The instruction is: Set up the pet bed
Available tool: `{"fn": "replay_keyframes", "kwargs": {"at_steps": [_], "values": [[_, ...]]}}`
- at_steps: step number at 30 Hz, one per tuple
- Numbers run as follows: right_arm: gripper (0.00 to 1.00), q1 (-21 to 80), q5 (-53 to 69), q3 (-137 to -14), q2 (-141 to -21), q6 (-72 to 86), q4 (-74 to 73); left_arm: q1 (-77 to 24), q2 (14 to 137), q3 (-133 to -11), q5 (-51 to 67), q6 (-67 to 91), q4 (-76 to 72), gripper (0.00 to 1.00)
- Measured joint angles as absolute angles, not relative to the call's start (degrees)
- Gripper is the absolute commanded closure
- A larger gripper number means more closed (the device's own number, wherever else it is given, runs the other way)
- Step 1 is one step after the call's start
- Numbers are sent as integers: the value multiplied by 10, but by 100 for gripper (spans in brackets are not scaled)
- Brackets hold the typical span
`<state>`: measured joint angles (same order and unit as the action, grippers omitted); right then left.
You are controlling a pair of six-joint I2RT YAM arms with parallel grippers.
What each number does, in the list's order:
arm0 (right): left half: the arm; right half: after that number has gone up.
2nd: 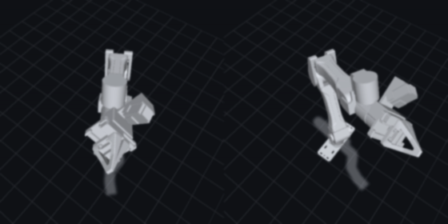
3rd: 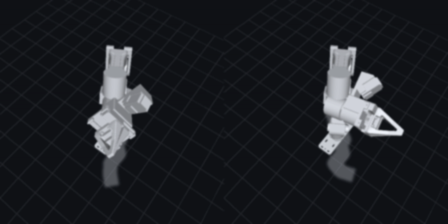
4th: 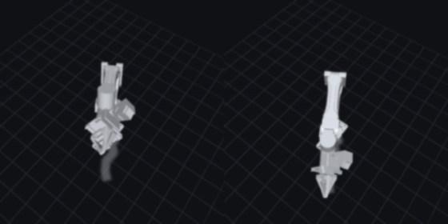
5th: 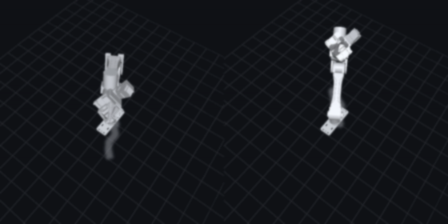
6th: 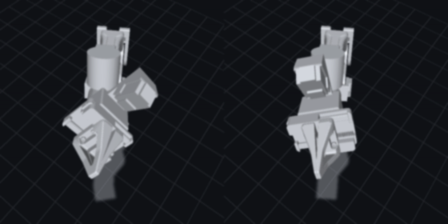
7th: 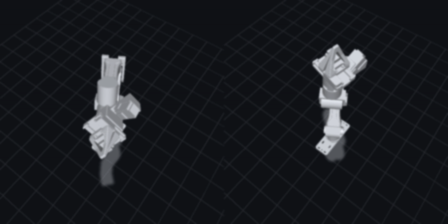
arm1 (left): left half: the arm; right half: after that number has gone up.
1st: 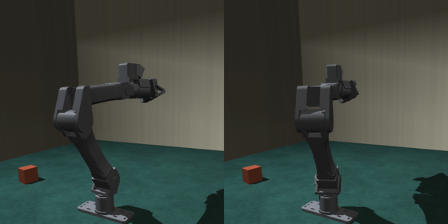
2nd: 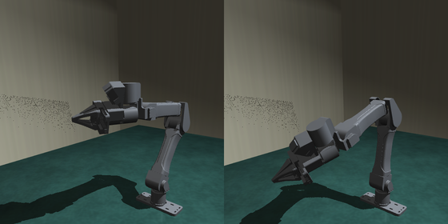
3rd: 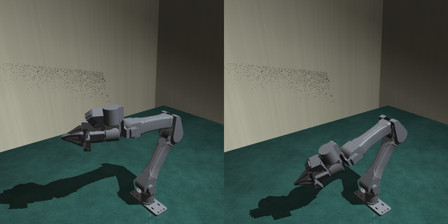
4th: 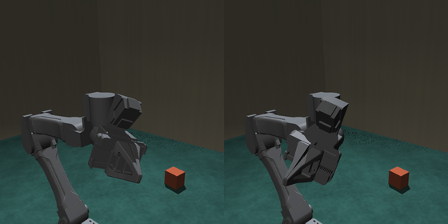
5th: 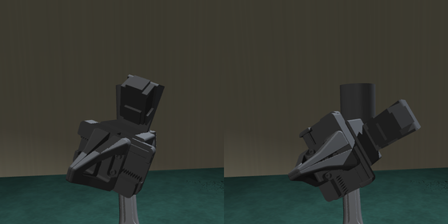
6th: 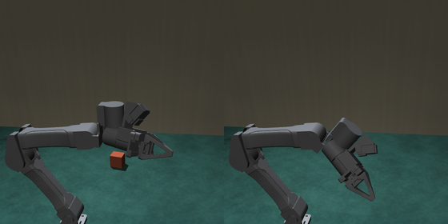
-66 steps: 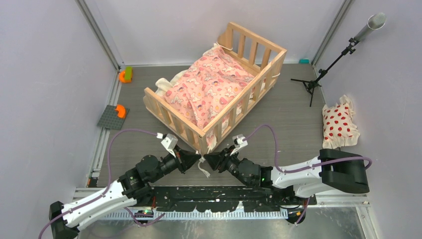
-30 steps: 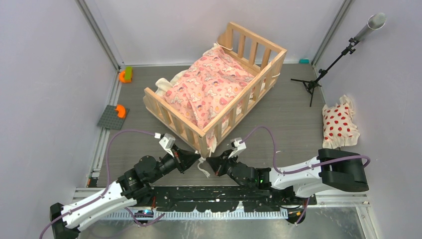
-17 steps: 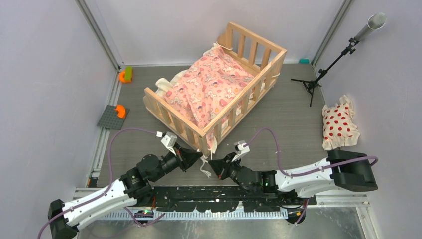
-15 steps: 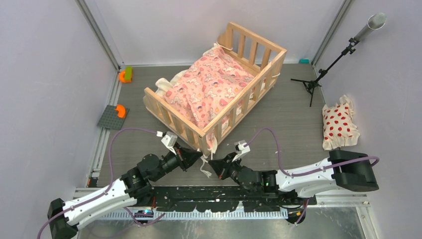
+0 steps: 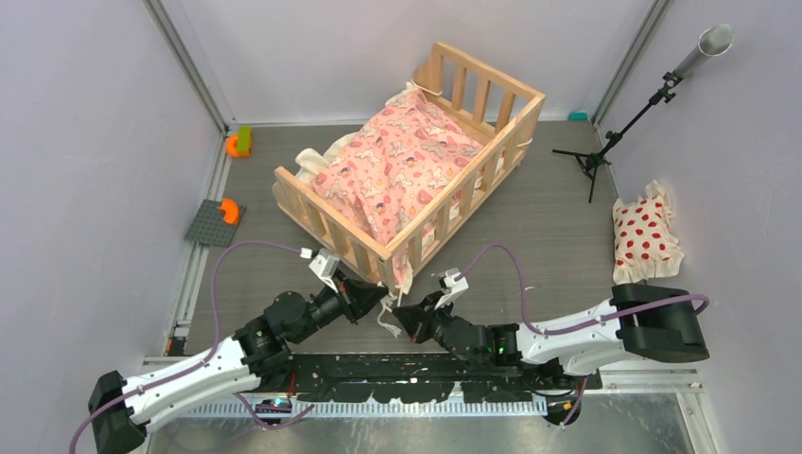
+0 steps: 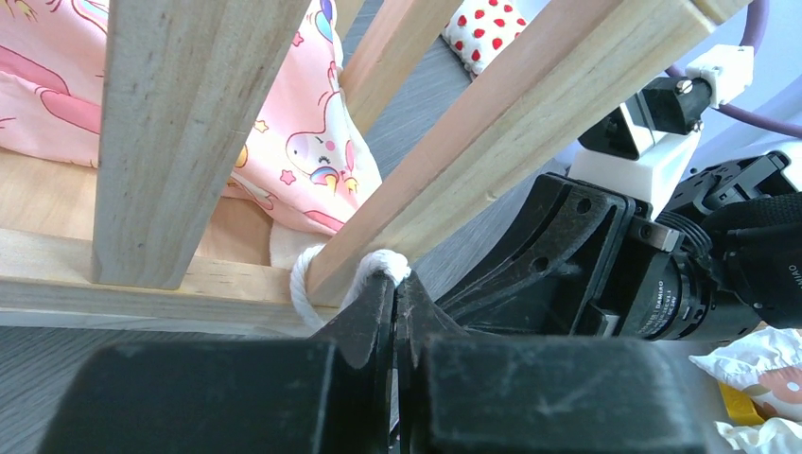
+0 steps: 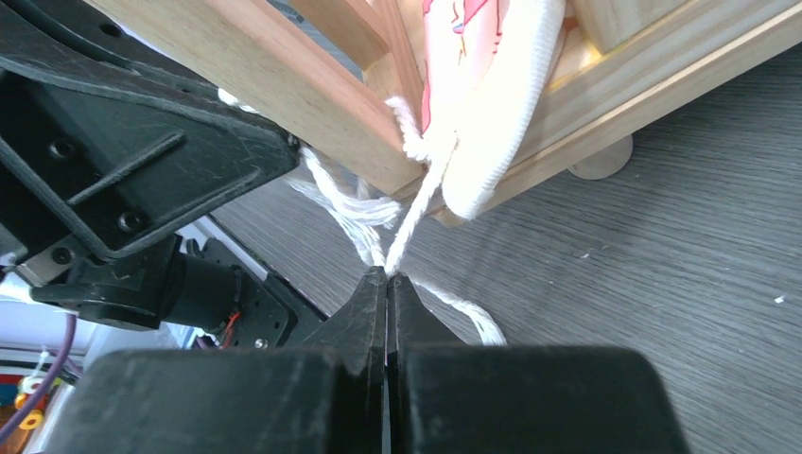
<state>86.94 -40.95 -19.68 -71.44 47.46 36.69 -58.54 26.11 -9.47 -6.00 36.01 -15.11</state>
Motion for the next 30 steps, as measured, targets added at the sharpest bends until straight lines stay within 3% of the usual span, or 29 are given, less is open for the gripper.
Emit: {"fn": "replay_keyframes", "kwargs": {"at_steps": [30], "values": [[99, 870, -414, -197, -660, 480, 390, -585, 272, -83, -45, 368, -171, 100]]}}
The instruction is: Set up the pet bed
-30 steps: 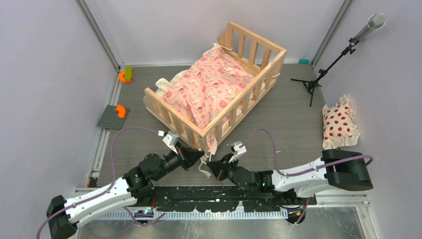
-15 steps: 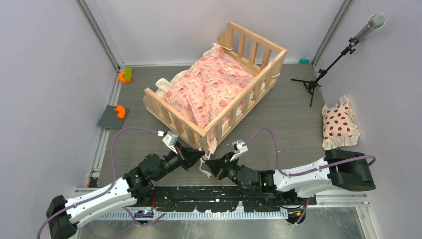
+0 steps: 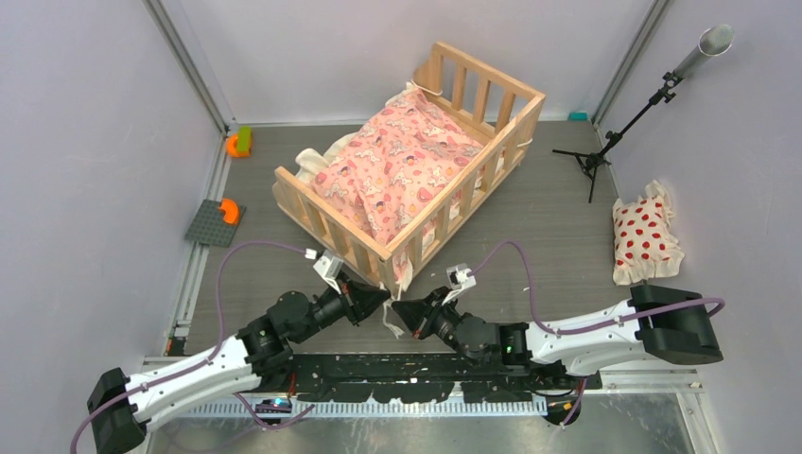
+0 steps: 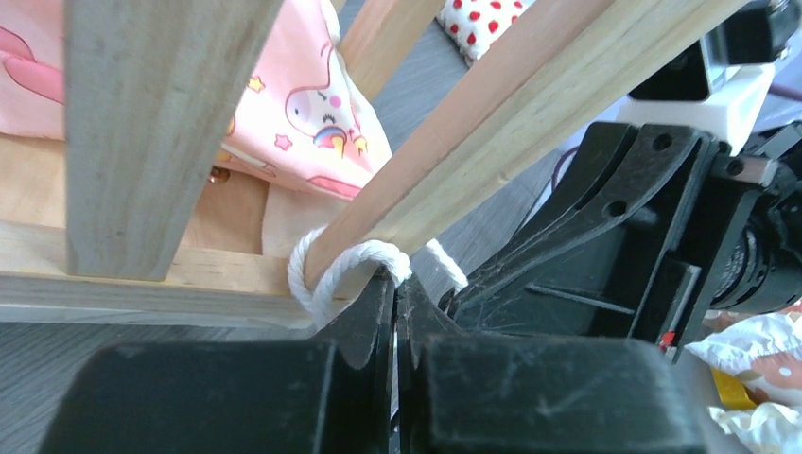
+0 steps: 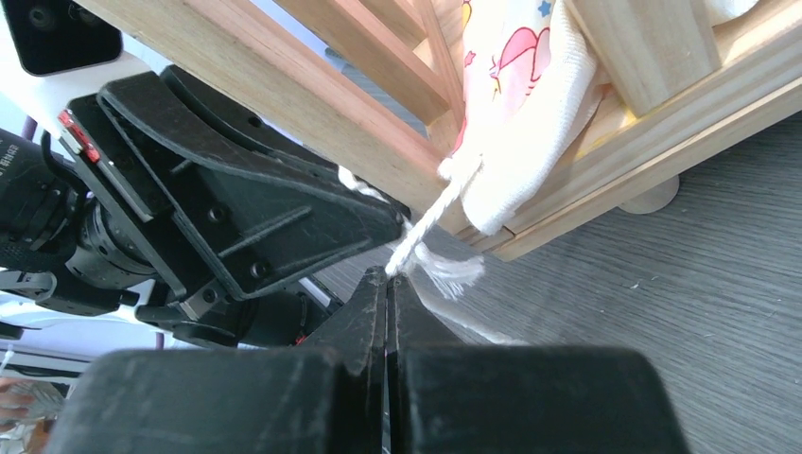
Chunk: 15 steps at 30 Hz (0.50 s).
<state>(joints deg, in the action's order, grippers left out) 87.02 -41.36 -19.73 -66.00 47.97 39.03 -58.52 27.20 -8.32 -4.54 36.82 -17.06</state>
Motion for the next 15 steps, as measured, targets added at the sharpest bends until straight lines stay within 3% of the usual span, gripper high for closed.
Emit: {"fn": "replay_keyframes", "kwargs": {"at_steps": [10, 15], "values": [[99, 873, -441, -209, -676, 475, 397, -585, 323, -83, 14, 366, -170, 99], [99, 873, -453, -226, -676, 477, 380, -585, 323, -83, 28, 366, -170, 84]]}}
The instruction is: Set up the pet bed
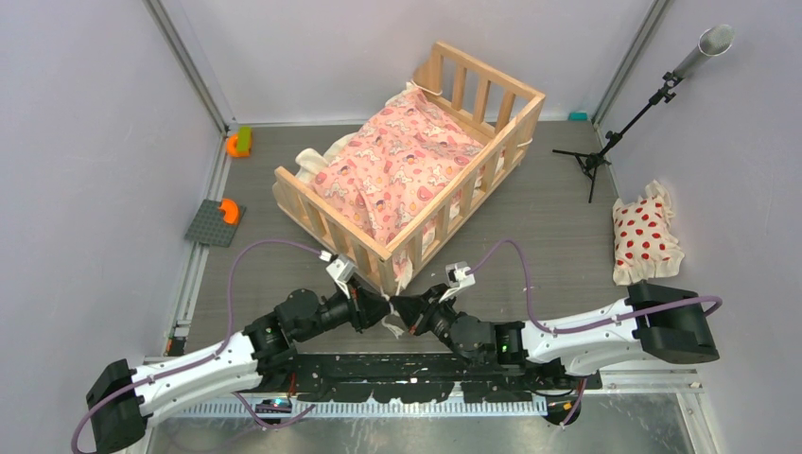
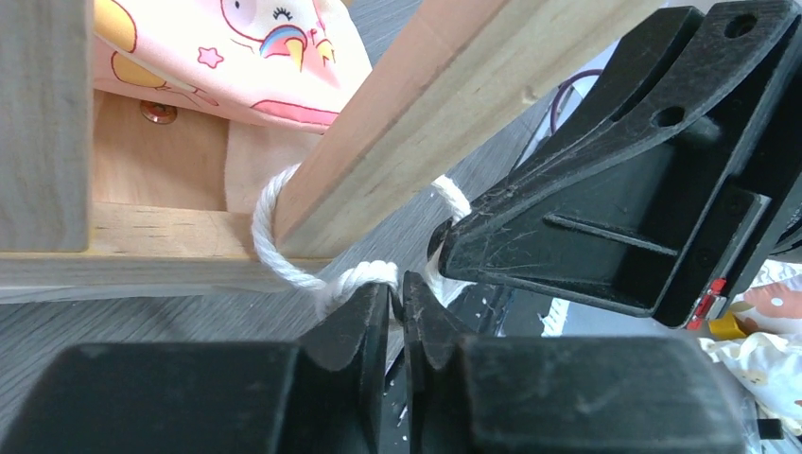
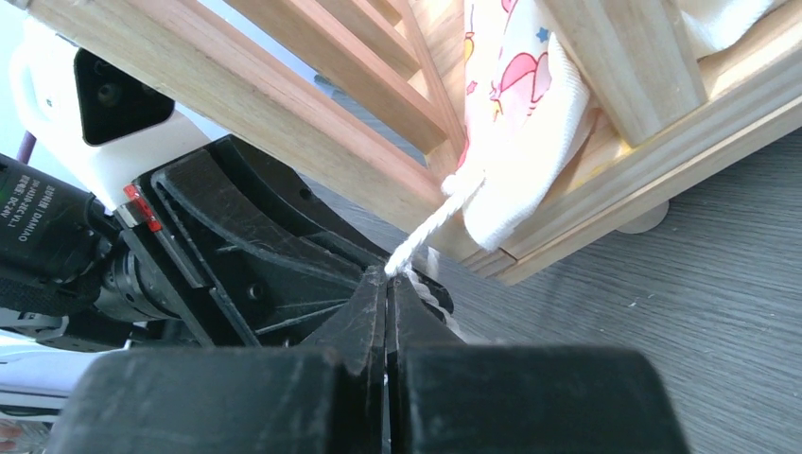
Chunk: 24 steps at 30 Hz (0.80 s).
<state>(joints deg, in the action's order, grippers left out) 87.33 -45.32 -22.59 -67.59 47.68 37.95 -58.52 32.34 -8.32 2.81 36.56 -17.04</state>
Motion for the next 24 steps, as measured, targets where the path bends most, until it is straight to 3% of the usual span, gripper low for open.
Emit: {"fn": "replay_keyframes", "kwargs": {"at_steps": [11, 24], "values": [[99, 873, -460, -226, -674, 491, 345, -585, 292, -84, -7, 370, -132, 73], [99, 873, -466, -226, -674, 502, 328, -585, 278, -86, -32, 371, -105, 68]]}}
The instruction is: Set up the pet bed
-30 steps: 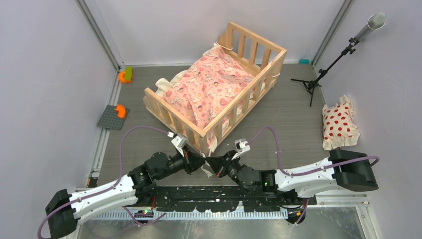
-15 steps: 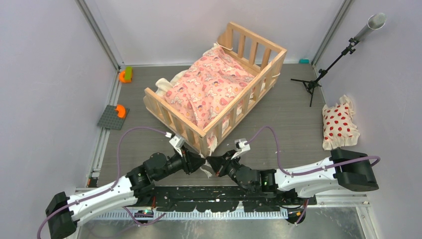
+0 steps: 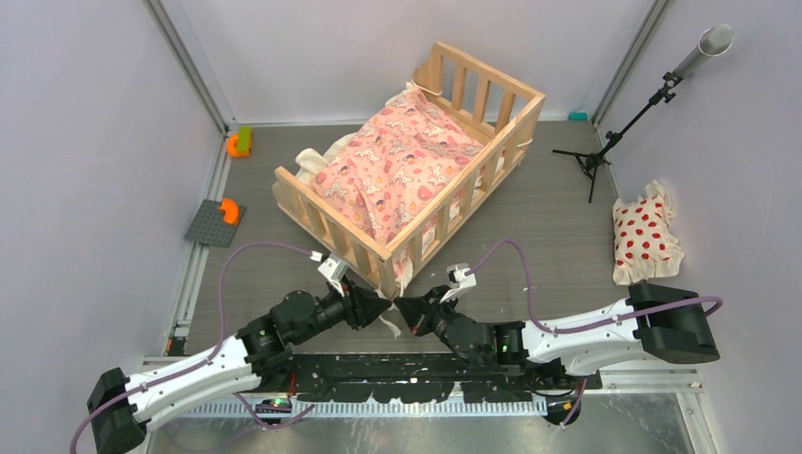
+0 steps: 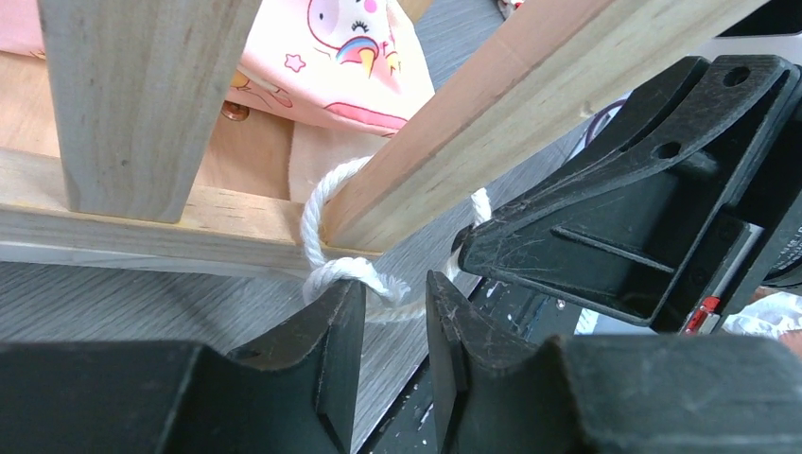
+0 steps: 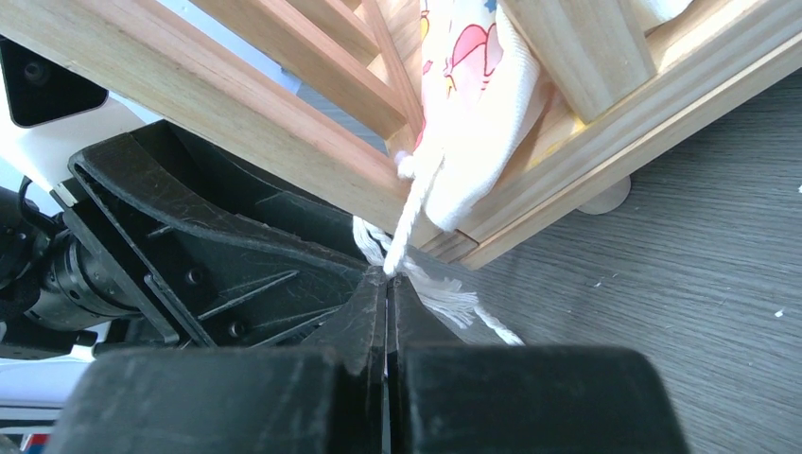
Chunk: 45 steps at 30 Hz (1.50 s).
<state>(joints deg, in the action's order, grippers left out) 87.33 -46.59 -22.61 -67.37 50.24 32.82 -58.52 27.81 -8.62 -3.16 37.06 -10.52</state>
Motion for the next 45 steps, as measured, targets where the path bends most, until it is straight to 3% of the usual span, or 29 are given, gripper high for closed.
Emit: {"fn": "replay_keyframes", "kwargs": {"at_steps": [4, 11, 45], "values": [[99, 873, -474, -226, -674, 512, 320, -585, 283, -87, -28, 371, -105, 66], [99, 873, -487, -233, -673, 525, 286, -585, 280, -87, -17, 371, -105, 55], [99, 856, -426, -247, -672, 531, 293, -585, 324, -101, 15, 335, -110, 51]]}}
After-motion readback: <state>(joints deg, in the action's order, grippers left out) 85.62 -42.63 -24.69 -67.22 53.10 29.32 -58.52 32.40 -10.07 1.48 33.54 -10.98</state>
